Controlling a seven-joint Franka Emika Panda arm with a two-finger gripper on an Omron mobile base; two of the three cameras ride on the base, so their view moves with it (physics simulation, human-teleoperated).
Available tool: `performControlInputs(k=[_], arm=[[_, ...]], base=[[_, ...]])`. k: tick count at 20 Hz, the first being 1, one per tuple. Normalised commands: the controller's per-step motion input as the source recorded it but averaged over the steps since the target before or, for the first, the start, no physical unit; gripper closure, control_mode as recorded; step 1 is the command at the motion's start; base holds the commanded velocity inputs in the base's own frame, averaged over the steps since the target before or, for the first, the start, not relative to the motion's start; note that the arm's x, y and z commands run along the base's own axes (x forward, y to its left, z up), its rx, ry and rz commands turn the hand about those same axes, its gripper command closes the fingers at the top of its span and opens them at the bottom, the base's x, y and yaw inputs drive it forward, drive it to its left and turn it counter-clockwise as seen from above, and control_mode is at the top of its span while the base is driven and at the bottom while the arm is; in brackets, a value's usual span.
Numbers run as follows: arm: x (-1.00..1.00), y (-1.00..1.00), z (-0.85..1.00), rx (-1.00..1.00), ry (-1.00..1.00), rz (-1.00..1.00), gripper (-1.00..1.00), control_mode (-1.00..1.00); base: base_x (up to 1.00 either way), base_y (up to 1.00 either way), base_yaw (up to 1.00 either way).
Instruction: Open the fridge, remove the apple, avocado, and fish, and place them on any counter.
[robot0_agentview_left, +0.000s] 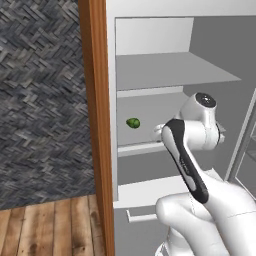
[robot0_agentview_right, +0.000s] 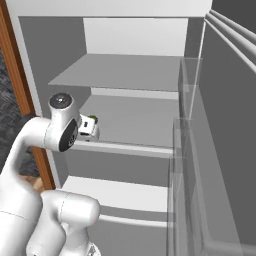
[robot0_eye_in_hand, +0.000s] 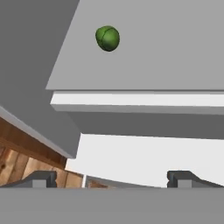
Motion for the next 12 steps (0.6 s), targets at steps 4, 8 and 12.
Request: performControlInputs(k=[4,8,12], arm=[[0.6,0.07,-0.13,0.04,0.01,0.0,-1.0,-1.0],[0.66,0.1,-0.16,0.01,0.02,0.0,-1.0,-1.0],[0.53,0.19,-0.28,0.0,0.0,0.0,-1.0,-1.0]], base=[[0.0,0.0,0.0],[0.0,0.0,0.0],[0.0,0.0,0.0]])
